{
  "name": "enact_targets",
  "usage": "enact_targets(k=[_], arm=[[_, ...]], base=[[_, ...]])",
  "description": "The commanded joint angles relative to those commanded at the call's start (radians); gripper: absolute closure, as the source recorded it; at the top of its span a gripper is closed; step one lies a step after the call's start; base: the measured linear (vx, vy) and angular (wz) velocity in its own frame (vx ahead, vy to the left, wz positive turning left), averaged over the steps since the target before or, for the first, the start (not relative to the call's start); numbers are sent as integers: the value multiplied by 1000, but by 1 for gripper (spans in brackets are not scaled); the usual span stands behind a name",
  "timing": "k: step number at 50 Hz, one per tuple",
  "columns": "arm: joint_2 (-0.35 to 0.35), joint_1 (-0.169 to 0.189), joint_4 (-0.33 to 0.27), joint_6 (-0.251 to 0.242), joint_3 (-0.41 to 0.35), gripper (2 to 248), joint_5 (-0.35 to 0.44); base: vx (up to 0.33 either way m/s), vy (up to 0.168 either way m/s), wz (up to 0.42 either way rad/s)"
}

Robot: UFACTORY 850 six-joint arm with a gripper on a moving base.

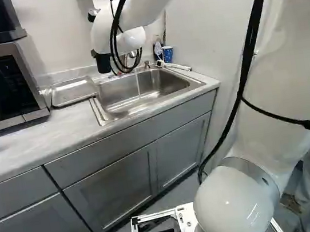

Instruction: Rinse the cup and place it in the tray

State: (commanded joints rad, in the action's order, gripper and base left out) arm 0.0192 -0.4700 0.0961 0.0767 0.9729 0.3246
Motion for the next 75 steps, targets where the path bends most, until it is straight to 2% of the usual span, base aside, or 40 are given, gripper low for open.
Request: enact_targets(k=[15, 75], arm=[[0, 0, 0, 144, 0, 129, 0], [0, 0, 0, 775, 0, 129, 0]], base=[[0, 0, 0], [0, 0, 0]])
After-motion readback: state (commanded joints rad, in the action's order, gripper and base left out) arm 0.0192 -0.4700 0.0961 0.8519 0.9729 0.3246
